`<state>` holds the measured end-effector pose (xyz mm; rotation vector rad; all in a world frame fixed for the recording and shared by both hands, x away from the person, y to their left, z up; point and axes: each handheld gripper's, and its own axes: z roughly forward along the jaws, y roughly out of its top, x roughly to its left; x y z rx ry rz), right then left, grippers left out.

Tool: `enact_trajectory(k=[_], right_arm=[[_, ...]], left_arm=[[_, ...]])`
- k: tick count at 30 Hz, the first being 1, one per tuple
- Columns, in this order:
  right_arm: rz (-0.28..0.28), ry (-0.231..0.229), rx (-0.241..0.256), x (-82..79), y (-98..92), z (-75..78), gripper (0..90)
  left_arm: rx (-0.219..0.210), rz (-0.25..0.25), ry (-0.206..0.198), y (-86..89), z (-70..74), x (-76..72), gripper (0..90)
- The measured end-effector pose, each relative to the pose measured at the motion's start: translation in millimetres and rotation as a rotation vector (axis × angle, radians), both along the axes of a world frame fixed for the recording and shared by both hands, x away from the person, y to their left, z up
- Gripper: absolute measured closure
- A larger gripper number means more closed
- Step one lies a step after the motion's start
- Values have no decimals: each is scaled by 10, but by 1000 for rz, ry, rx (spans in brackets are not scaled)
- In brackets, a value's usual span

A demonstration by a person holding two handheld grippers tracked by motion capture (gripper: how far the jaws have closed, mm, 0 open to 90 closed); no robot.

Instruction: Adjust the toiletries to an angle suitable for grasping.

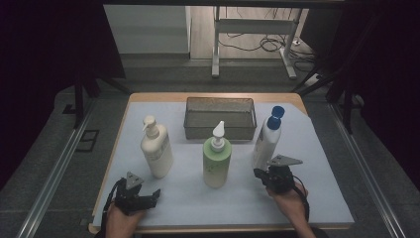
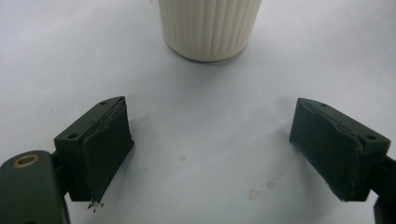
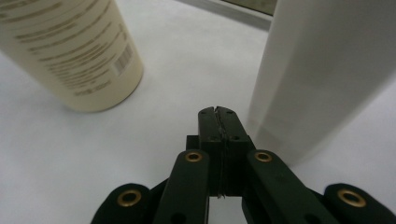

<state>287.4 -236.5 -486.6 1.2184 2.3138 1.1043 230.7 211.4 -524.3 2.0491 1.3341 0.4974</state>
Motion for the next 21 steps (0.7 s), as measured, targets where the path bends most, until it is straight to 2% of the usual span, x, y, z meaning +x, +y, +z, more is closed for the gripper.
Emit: enact_trajectory(k=[10,13,15,21], right_arm=[[-54,-40,-64,112,177,-59,891],[-67,-46,-69,140,163,-74,891],[-59,-40,-52,154,145,-83,892],[-58,-40,-60,140,118,-93,893]], left_arm=[[0,0,0,0,0,0,122],[0,0,0,0,0,0,122],[0,0,0,-1,0,0,122],[0,0,0,0,0,0,122]])
